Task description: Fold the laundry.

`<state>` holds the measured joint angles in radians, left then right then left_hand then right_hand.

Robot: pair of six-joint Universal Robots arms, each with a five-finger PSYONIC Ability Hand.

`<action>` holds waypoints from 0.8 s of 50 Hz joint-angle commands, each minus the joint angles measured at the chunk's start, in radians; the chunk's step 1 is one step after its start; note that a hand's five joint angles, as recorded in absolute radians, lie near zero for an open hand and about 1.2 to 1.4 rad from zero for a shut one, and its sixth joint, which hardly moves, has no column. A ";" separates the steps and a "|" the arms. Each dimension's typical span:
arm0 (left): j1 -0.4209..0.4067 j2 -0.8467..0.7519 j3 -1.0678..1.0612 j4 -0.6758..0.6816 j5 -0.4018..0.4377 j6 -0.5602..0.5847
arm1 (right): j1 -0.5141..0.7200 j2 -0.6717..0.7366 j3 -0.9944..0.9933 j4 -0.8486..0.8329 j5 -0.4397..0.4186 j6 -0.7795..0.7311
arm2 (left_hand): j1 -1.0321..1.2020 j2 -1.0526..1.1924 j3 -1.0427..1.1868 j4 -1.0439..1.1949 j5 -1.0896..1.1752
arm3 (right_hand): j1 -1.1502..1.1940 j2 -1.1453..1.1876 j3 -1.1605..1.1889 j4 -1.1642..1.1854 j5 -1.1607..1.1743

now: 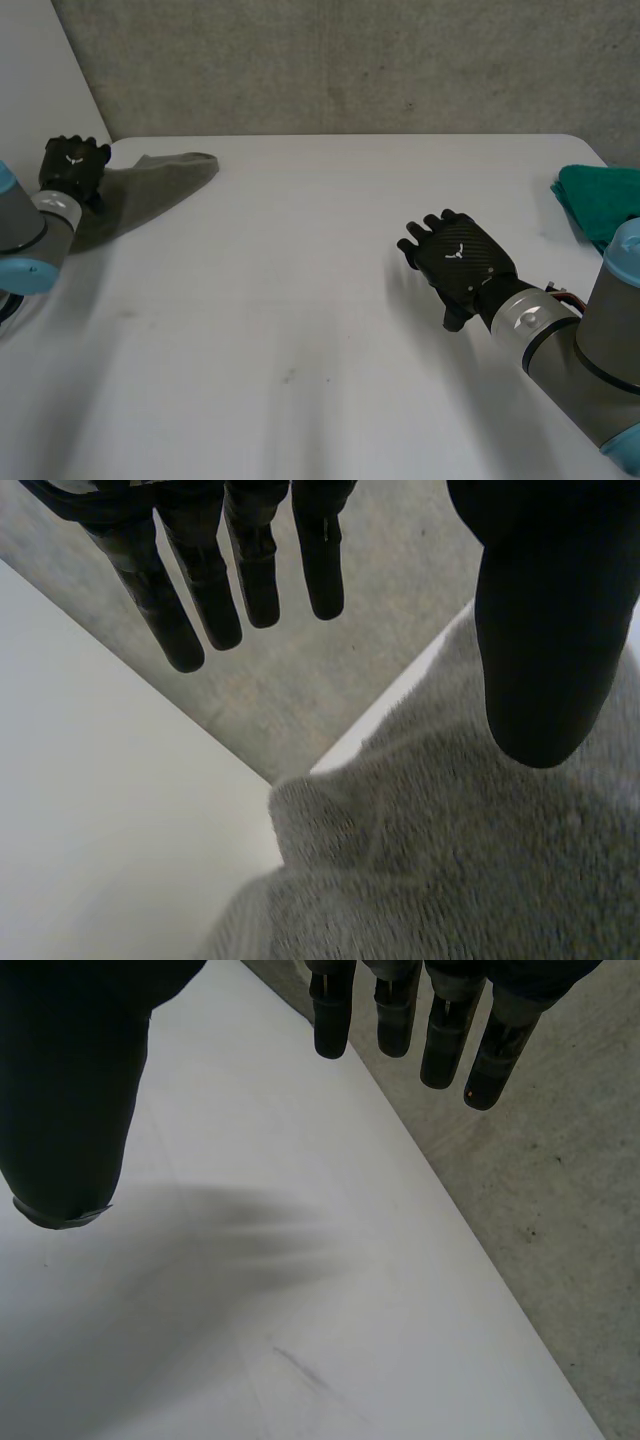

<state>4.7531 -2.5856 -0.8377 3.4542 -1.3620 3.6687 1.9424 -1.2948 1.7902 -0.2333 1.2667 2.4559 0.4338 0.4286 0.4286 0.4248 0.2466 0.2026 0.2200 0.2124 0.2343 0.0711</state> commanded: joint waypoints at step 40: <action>-0.315 0.415 -0.354 -0.029 -0.066 -0.163 | -0.092 0.005 -0.018 -0.034 0.028 0.031 | 0.962 0.968 0.968 0.971 0.975 | -0.028 -0.045 -0.038 -0.060 -0.071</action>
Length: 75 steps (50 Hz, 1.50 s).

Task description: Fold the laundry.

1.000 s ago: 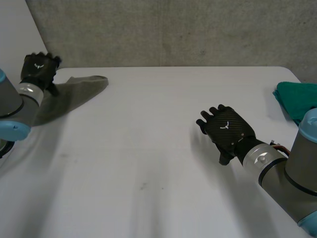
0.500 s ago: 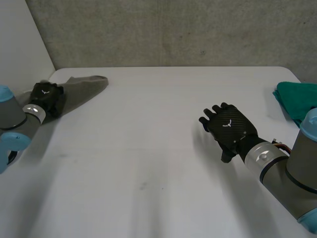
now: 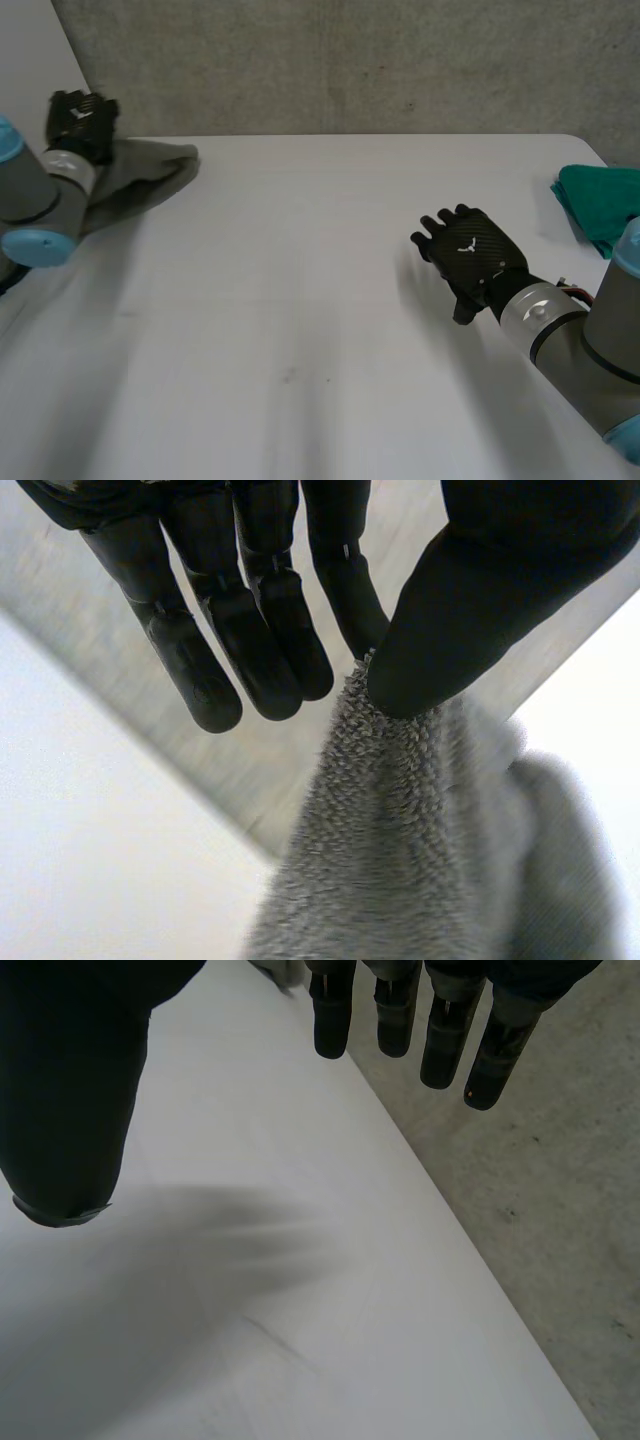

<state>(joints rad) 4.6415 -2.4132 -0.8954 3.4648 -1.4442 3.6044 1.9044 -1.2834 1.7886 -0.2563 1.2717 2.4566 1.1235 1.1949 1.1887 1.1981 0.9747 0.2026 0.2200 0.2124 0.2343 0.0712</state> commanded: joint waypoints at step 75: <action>-0.560 0.051 -0.268 -0.231 0.015 0.034 | 0.012 0.062 -0.072 0.253 0.052 0.084 | -0.154 -0.225 -0.219 -0.228 -0.180 | -0.028 -0.045 -0.038 -0.060 -0.071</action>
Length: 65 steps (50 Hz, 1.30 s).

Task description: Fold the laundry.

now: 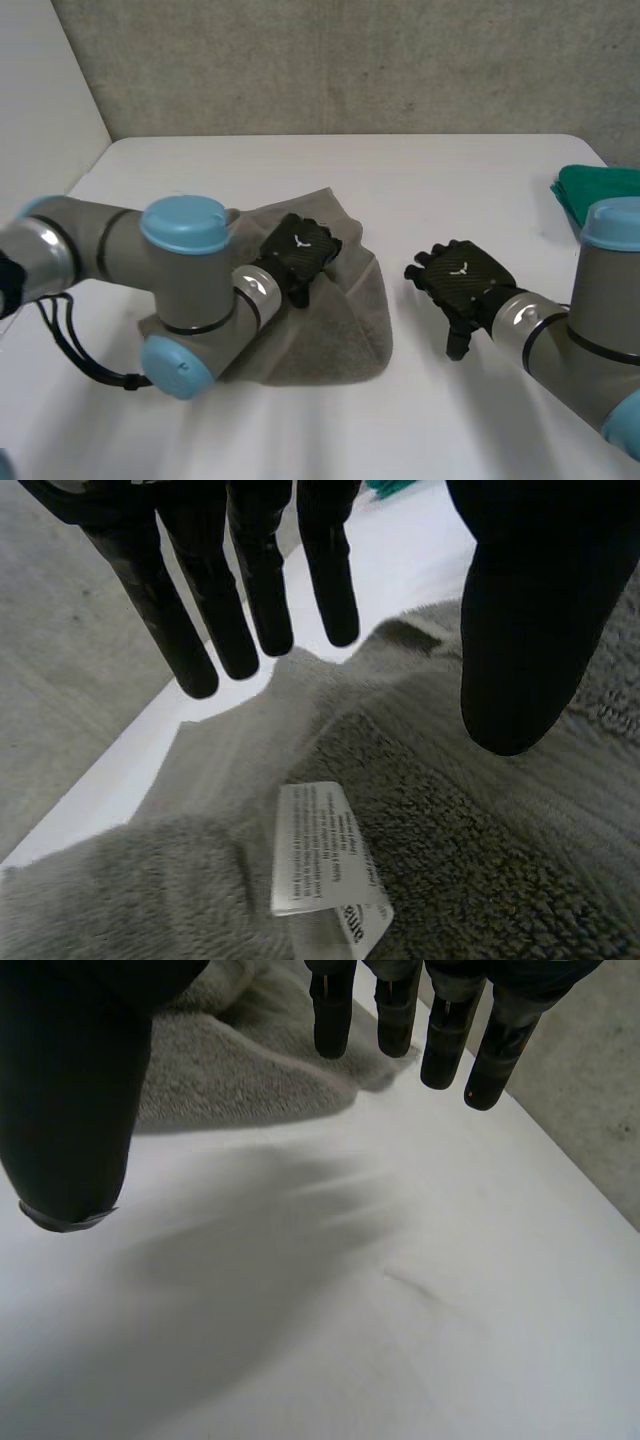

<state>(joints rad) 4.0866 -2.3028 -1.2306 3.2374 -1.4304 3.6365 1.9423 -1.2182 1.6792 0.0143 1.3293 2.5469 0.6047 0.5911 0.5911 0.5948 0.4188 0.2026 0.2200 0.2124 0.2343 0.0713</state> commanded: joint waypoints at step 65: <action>-0.015 0.405 -0.016 -0.114 -0.053 0.163 | -0.097 0.089 -0.291 0.018 -0.200 0.079 | 0.792 0.805 0.805 0.801 0.803 | -0.028 -0.045 -0.038 -0.060 -0.071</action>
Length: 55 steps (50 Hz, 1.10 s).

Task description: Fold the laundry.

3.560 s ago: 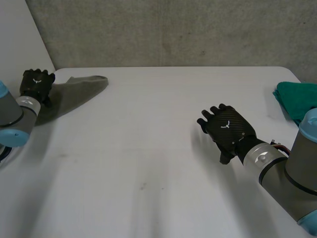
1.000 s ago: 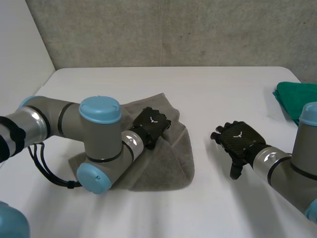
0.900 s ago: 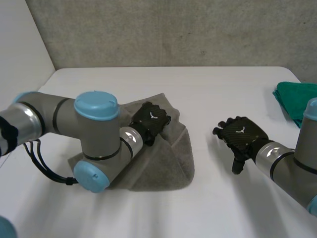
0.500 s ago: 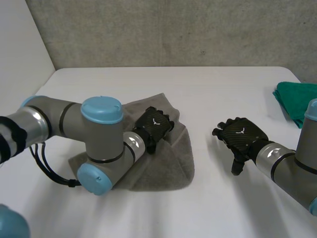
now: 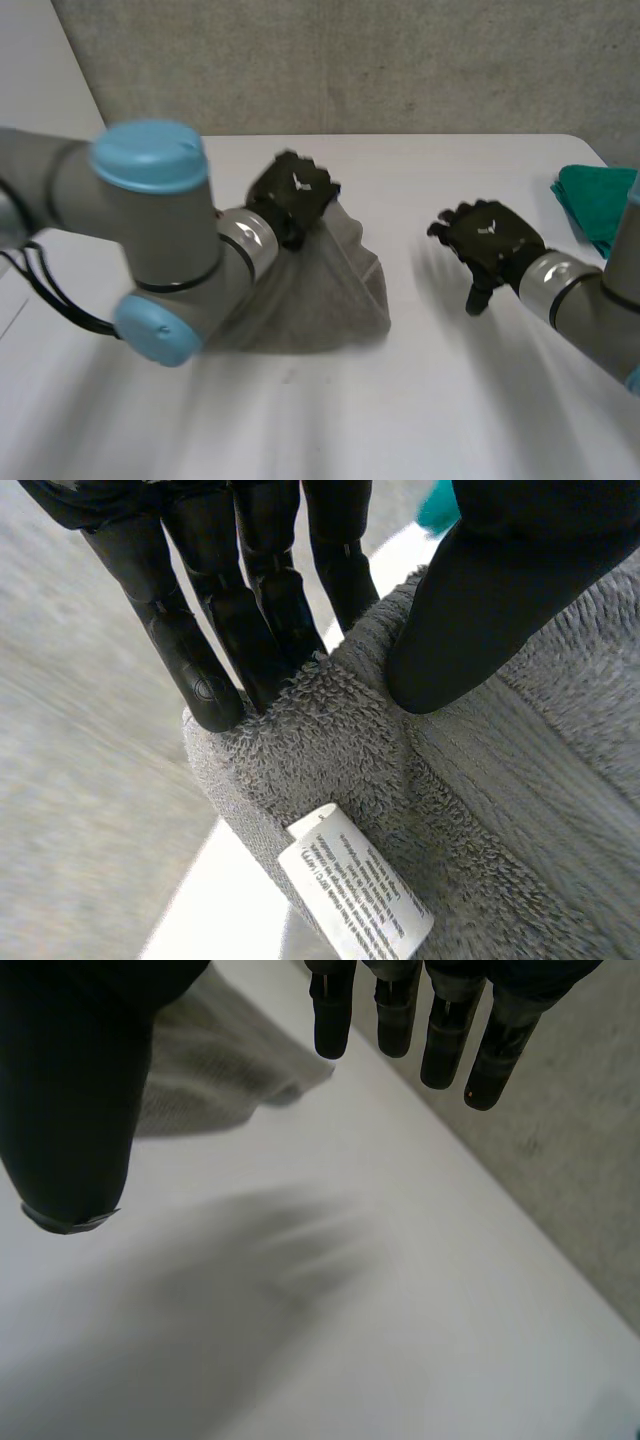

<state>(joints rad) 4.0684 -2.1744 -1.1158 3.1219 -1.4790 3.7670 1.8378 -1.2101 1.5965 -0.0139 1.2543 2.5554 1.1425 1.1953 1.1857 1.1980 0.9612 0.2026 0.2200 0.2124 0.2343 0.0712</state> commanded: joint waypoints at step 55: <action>0.024 0.646 -0.231 -0.052 -0.009 0.100 | 0.058 0.664 -1.104 0.370 -0.253 0.548 | 0.254 0.201 0.211 0.198 0.260 | -0.028 -0.045 -0.038 -0.060 -0.071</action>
<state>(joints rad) 4.0971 -1.5376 -1.3431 3.0690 -1.4870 3.8688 1.8877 -0.6375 0.5815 0.3578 0.9891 3.1247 1.1425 1.1977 1.1921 1.2023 0.9612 0.1985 0.2167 0.2113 0.2301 0.0675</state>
